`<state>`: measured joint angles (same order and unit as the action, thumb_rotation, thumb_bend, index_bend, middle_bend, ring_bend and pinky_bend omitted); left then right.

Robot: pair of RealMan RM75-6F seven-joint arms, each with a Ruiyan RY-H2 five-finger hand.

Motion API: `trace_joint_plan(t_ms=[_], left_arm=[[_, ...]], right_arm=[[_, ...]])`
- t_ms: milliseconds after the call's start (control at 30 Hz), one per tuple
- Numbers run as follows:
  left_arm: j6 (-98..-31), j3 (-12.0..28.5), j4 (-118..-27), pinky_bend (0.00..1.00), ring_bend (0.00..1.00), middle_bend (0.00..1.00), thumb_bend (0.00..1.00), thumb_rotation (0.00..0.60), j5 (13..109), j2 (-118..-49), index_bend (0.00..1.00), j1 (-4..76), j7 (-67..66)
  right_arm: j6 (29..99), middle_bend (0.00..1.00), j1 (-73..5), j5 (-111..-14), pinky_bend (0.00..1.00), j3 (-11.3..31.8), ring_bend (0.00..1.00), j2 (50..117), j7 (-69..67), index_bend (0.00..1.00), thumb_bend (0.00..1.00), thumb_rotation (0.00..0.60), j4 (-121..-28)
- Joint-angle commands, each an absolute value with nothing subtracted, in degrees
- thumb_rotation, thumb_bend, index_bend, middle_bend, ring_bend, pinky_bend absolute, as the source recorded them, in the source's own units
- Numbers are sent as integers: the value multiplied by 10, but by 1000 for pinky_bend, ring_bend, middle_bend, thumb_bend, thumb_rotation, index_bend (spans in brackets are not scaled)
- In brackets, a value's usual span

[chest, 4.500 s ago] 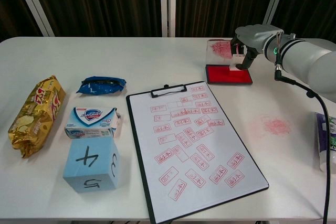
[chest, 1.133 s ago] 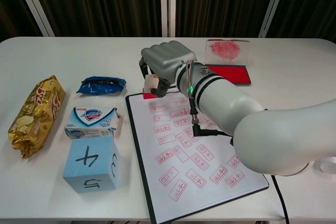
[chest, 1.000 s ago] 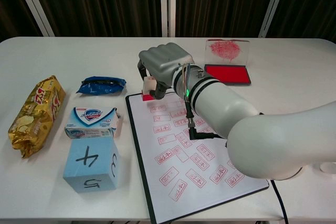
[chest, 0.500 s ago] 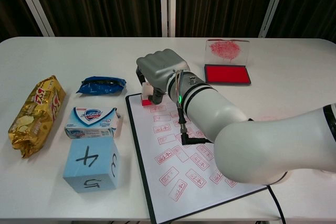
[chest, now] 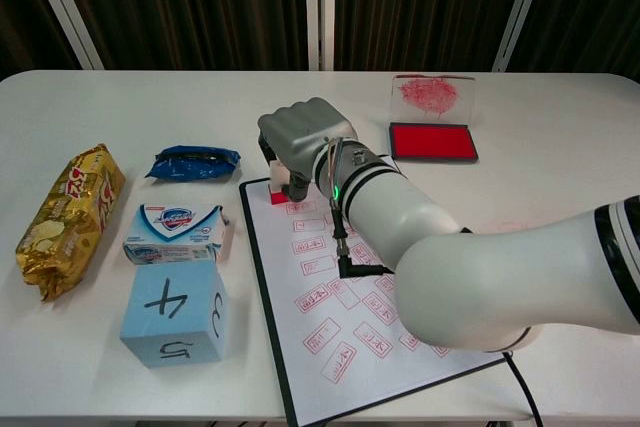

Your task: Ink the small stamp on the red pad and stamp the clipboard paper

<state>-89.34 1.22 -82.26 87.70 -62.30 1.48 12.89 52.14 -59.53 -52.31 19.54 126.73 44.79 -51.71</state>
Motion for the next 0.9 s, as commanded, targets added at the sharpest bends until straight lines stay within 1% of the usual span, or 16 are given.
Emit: trace_joint_plan(t_ms=[33, 667, 900], left_arm=[[-893, 12, -823, 254, 155, 176, 0, 600, 877, -623, 197, 15, 129], [-894, 13, -828, 255, 155, 176, 0, 600, 880, -622, 197, 15, 125], [-895, 13, -827, 255, 155, 176, 0, 600, 880, -621, 197, 14, 127]], right_arm=[[517, 828, -597, -522, 992, 197, 910, 1272, 449, 983, 468, 600, -511], [505, 853, -595, -552, 992, 183, 910, 1299, 428, 1000, 476, 600, -455], [500, 855, -592, -554, 992, 178, 910, 1300, 424, 1000, 477, 600, -450]])
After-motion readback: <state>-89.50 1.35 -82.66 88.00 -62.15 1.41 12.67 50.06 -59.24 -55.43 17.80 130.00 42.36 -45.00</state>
